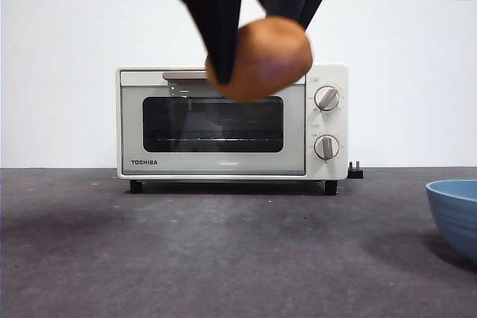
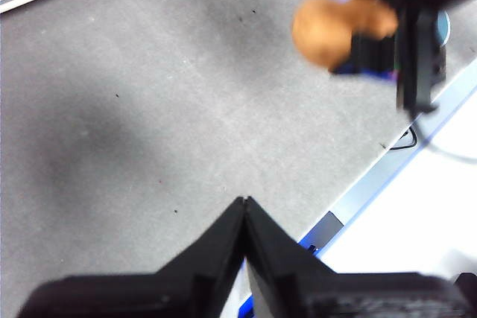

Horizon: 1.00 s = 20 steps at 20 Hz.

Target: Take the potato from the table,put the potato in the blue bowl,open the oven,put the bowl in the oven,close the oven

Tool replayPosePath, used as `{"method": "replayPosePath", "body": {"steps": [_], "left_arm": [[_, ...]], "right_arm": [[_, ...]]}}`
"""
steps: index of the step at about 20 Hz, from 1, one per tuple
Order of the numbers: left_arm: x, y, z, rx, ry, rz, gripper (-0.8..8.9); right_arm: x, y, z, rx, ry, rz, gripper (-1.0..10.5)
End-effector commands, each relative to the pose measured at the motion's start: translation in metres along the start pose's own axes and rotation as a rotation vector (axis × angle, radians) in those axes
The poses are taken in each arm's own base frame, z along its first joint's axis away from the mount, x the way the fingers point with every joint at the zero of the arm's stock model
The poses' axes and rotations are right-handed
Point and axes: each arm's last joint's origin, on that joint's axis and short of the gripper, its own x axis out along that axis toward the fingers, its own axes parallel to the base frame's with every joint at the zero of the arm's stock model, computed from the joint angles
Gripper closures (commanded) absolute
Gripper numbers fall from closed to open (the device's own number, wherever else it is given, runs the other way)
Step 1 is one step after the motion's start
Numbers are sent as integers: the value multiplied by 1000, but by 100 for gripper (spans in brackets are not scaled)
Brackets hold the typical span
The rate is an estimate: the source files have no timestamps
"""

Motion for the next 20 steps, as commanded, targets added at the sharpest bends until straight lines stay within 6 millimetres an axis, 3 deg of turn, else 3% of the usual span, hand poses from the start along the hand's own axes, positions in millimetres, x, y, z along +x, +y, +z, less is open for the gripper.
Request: {"method": "replayPosePath", "body": {"steps": [1, 5, 10, 14, 20], "left_arm": [[-1, 0, -1, 15, -3, 22, 819], [-1, 0, -1, 14, 2, 33, 819], [-1, 0, -1, 14, -1, 34, 819], [0, 1, 0, 9, 3, 34, 819], [2, 2, 5, 10, -30, 39, 819]], "right_arm": [[-14, -14, -9, 56, -8, 57, 949], [-38, -50, -39, 182, -65, 71, 949], [-49, -89, -111, 373, -85, 40, 949], [-30, -104, -162, 511, -64, 7, 949], [29, -107, -178, 630, -75, 71, 949]]}}
